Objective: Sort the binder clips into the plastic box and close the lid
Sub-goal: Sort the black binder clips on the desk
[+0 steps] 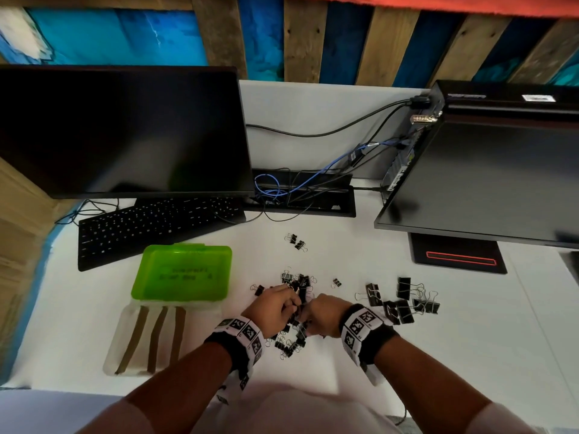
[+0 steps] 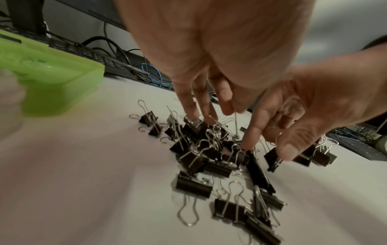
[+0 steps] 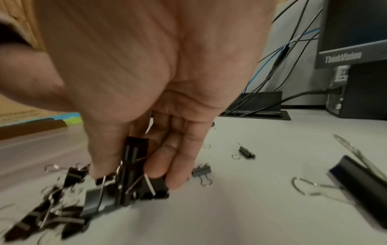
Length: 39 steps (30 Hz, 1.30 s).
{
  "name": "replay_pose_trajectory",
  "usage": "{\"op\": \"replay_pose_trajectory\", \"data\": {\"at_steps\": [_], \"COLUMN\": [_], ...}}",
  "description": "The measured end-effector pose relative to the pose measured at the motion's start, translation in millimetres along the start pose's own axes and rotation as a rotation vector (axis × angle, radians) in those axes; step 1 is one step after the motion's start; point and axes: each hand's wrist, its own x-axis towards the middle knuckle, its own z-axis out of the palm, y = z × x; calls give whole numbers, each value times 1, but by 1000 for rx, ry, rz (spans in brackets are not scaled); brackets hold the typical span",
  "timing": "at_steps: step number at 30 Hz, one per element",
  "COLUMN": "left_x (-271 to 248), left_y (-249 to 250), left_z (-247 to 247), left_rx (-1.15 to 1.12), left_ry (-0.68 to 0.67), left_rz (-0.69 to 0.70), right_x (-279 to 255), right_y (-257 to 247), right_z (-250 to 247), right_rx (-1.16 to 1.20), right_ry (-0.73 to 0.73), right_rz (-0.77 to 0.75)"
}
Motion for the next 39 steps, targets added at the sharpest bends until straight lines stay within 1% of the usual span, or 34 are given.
{"op": "replay_pose_trajectory", "data": {"at_steps": [3, 5, 8, 10, 14, 17, 20, 22, 24, 26, 28, 31, 33, 36, 39], "left_x": [-2, -3, 0, 4, 12, 17, 22, 25, 28, 29, 30, 27, 25, 22, 21], "left_y": [3, 5, 8, 13, 30, 38, 40, 37, 33, 30, 26, 22, 17, 14, 16], "left_z": [-1, -1, 0, 3, 10, 14, 13, 12, 12, 10, 8, 1, -4, -12, -17], "left_rx": [18, 41, 111, 169, 316, 438, 556, 565, 509, 452, 411, 341, 277, 225, 252], "left_ry": [-9, -42, -110, -131, -204, -304, -368, -366, -336, -290, -226, -136, -104, -73, -64], "left_rz": [-17, -28, -6, 16, 65, 103, 96, 78, 29, -30, -55, -57, -64, -74, -65], "right_x": [0, -3, -9, -14, -27, -36, -36, -31, -26, -25, -24, -24, -26, -28, -32], "right_y": [-3, -3, -1, 2, 8, 0, -10, -12, -13, -11, -7, 5, 14, 25, 36], "right_z": [12, 17, 20, 20, 19, 23, 30, 35, 40, 42, 41, 39, 37, 34, 33], "right_rx": [-43, -24, 20, 29, 9, -71, -174, -247, -318, -336, -315, -218, -123, -10, 130], "right_ry": [61, 93, 143, 175, 161, 158, 155, 151, 148, 156, 178, 206, 221, 253, 298], "right_rz": [15, 3, -5, 14, 69, 8, -87, -133, -150, -145, -120, -41, -2, 10, 27]}}
